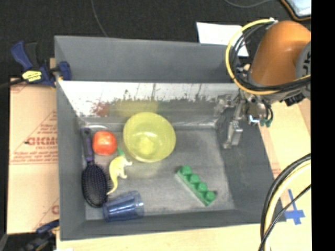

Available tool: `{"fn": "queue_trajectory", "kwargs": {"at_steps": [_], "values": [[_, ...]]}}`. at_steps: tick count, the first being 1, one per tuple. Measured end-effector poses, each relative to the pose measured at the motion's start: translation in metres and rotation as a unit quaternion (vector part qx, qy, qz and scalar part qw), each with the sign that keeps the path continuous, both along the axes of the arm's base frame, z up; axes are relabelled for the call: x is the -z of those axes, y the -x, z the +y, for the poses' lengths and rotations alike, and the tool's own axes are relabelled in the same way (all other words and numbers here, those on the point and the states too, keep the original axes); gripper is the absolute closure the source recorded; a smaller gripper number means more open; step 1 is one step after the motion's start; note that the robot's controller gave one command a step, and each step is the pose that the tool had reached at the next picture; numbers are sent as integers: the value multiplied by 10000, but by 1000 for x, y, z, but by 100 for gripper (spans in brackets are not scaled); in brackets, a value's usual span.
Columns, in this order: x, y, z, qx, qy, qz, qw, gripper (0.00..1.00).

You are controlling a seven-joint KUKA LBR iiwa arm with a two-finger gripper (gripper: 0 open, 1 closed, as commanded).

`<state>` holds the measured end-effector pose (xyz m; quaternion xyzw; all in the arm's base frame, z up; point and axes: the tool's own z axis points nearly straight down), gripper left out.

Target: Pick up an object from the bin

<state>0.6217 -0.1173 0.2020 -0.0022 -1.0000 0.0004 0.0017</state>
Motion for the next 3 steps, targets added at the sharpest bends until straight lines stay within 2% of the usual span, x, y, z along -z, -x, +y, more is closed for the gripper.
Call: {"fn": "queue_trajectory", "kwargs": {"at_steps": [1, 2, 3], "values": [[-5, -2, 1, -19, 7, -42, 10000, 0], [129, -35, 75, 124, 0, -54, 9999, 0], [66, -35, 47, -335, 40, -142, 9993, 0]]}}
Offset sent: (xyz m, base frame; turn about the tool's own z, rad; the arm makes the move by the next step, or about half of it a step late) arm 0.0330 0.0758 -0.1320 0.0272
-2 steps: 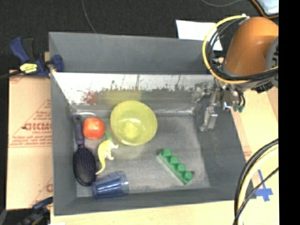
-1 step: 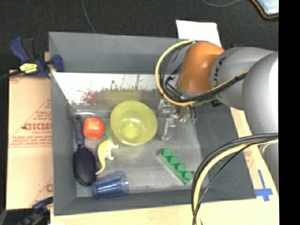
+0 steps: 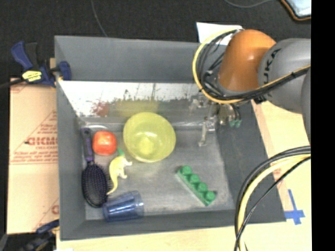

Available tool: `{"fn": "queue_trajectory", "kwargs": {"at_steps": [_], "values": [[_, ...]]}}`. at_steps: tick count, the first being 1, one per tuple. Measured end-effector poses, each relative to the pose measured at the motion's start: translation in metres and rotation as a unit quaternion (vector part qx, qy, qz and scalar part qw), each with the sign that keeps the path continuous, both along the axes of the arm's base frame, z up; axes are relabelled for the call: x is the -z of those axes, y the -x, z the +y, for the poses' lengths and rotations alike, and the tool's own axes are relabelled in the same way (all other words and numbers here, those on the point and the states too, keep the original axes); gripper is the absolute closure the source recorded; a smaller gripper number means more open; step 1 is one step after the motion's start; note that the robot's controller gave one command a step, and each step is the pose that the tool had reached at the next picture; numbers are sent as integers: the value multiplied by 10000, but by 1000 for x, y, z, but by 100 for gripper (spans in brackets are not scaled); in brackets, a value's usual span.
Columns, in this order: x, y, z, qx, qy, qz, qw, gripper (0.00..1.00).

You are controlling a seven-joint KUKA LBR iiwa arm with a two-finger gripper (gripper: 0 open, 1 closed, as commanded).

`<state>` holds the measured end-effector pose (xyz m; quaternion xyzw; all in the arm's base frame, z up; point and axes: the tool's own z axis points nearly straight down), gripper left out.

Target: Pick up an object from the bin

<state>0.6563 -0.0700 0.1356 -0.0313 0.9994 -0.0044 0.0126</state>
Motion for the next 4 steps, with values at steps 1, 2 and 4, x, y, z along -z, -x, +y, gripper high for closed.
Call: {"fn": "queue_trajectory", "kwargs": {"at_steps": [1, 2, 4], "values": [[35, 40, 115, 984, -58, 151, 9950, 0], [65, 4, 27, -191, 17, 4, 9998, 0], [64, 47, 113, 417, -67, 71, 9991, 100]]}}
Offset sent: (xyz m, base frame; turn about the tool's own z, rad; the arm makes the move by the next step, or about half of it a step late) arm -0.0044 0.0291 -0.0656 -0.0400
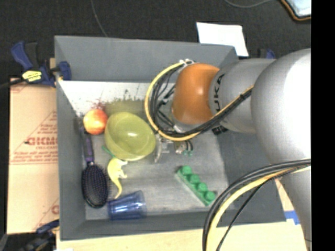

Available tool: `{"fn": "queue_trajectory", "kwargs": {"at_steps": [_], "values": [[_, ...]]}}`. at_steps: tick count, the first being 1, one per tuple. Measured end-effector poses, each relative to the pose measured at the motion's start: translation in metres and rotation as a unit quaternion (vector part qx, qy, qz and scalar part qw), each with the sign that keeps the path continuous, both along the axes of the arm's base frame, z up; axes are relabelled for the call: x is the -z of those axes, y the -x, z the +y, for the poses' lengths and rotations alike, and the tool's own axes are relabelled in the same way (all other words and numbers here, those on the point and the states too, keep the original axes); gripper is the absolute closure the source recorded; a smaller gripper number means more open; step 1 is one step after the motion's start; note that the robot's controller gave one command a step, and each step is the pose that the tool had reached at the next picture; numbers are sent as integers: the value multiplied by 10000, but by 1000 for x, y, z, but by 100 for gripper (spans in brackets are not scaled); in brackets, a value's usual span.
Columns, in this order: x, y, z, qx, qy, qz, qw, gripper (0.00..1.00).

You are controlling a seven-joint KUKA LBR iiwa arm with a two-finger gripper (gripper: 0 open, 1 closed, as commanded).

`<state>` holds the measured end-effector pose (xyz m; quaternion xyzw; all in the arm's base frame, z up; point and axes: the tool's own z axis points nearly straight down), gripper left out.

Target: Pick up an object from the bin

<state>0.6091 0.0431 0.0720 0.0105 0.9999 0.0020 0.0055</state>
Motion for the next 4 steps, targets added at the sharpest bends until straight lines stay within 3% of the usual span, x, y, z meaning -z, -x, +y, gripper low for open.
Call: {"fn": "queue_trajectory", "kwargs": {"at_steps": [2, 4], "values": [[-51, 0, -1, -10, 2, 1, 10000, 100], [-75, -1, -1, -16, 2, -33, 10000, 100]]}}
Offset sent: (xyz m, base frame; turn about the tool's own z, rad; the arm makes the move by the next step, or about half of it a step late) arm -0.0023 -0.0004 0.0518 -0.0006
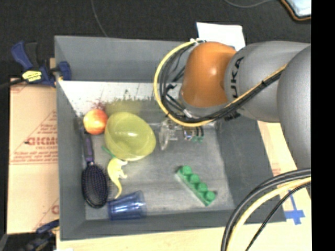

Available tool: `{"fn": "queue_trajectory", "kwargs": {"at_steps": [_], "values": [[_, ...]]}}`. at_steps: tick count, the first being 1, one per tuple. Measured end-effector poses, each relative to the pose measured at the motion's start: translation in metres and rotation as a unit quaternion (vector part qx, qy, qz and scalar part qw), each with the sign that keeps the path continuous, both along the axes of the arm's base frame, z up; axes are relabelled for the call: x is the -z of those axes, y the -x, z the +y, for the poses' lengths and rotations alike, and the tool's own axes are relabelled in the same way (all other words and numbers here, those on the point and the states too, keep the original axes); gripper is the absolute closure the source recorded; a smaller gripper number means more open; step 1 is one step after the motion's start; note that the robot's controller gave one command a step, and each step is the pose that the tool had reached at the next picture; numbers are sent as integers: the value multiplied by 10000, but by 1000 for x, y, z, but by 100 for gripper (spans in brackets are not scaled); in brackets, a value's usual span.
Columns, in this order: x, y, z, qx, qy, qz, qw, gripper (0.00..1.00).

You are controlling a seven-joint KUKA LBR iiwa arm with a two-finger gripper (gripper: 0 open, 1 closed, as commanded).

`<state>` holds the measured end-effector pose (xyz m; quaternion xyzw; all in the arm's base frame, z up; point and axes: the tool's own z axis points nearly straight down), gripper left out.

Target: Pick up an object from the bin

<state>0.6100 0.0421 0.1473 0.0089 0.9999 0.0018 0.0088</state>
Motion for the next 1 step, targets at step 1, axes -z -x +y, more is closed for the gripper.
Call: {"fn": "queue_trajectory", "kwargs": {"at_steps": [1], "values": [[-5, -1, 0, -2, 1, -27, 10000, 100]]}}
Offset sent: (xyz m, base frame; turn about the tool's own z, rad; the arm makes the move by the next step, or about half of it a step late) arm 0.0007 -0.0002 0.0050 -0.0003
